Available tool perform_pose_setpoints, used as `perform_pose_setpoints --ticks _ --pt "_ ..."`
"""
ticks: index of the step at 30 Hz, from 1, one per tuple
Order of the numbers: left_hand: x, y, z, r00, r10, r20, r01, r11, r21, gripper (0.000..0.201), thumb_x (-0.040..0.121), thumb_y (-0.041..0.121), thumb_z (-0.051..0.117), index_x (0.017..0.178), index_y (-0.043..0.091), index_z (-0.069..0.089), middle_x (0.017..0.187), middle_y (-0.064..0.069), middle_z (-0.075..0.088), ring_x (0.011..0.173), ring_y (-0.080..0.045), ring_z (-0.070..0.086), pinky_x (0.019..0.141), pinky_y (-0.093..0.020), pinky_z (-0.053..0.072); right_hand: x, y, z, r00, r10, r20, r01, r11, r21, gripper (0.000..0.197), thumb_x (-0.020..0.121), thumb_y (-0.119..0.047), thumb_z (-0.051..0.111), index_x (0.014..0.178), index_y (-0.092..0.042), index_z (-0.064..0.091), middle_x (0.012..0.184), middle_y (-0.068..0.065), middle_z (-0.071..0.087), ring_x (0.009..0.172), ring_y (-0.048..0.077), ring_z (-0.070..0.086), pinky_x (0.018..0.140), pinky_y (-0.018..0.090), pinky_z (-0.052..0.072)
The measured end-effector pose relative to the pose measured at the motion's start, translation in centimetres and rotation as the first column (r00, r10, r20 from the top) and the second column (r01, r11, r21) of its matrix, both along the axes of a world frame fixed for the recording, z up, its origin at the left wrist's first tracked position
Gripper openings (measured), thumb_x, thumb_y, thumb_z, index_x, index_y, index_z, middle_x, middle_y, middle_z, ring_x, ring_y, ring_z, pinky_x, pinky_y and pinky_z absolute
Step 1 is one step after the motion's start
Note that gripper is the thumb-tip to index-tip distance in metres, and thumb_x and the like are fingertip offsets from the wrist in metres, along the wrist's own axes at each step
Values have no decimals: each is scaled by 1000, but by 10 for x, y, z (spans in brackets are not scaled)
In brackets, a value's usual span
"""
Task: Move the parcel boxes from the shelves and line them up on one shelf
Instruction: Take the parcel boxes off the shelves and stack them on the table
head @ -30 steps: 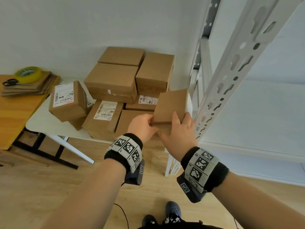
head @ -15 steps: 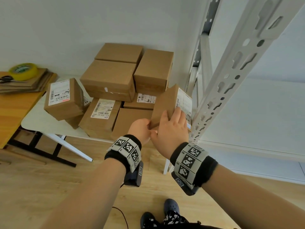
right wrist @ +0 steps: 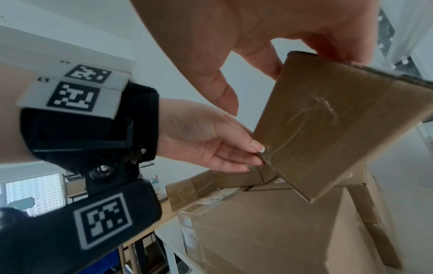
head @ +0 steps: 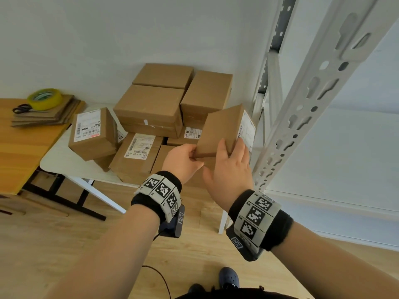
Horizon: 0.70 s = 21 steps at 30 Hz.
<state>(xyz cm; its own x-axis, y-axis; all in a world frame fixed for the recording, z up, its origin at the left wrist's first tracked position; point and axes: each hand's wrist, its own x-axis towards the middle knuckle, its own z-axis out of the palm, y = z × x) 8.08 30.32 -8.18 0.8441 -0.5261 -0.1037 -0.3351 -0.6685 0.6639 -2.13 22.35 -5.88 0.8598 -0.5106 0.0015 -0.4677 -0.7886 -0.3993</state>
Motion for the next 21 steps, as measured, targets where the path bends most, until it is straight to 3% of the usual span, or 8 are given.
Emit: perform_pose_setpoints --ticks 2,7,12,16,21 --pt "4 5 12 999 28 42 -27 999 -34 26 82 15 65 108 17 64 88 7 66 83 -9 60 68 -14 42 5 -2 5 999 24 41 -26 999 40 70 91 -37 44 148 -12 13 150 23 5 140 36 7 114 43 21" --pt "14 23 41 984 140 114 -119 978 -171 29 84 14 64 113 17 63 97 3 68 89 -13 63 83 -28 50 25 -1 17 987 96 127 -112 986 125 72 91 -35 47 149 -17 7 152 19 2 141 33 8 113 39 27" --pt "28 47 60 953 217 210 -172 962 -212 24 85 16 64 109 18 64 91 11 65 84 -7 61 82 -25 49 51 7 29 961 191 200 -230 955 189 69 94 -28 47 150 -20 8 154 16 1 143 30 5 113 36 20" --pt "42 74 68 926 299 232 -241 939 -245 18 84 16 64 103 18 67 79 18 61 79 -4 62 81 -26 51 81 20 35 931 269 248 -325 920 219 63 95 -23 45 149 -20 13 155 15 5 143 28 9 114 35 19" --pt "90 117 79 903 360 234 -298 918 -263 27 82 17 66 108 23 65 90 10 67 87 -8 63 86 -34 52 141 48 49 897 322 303 -393 895 213 53 96 -22 43 147 -23 25 154 12 18 140 25 24 111 31 25"
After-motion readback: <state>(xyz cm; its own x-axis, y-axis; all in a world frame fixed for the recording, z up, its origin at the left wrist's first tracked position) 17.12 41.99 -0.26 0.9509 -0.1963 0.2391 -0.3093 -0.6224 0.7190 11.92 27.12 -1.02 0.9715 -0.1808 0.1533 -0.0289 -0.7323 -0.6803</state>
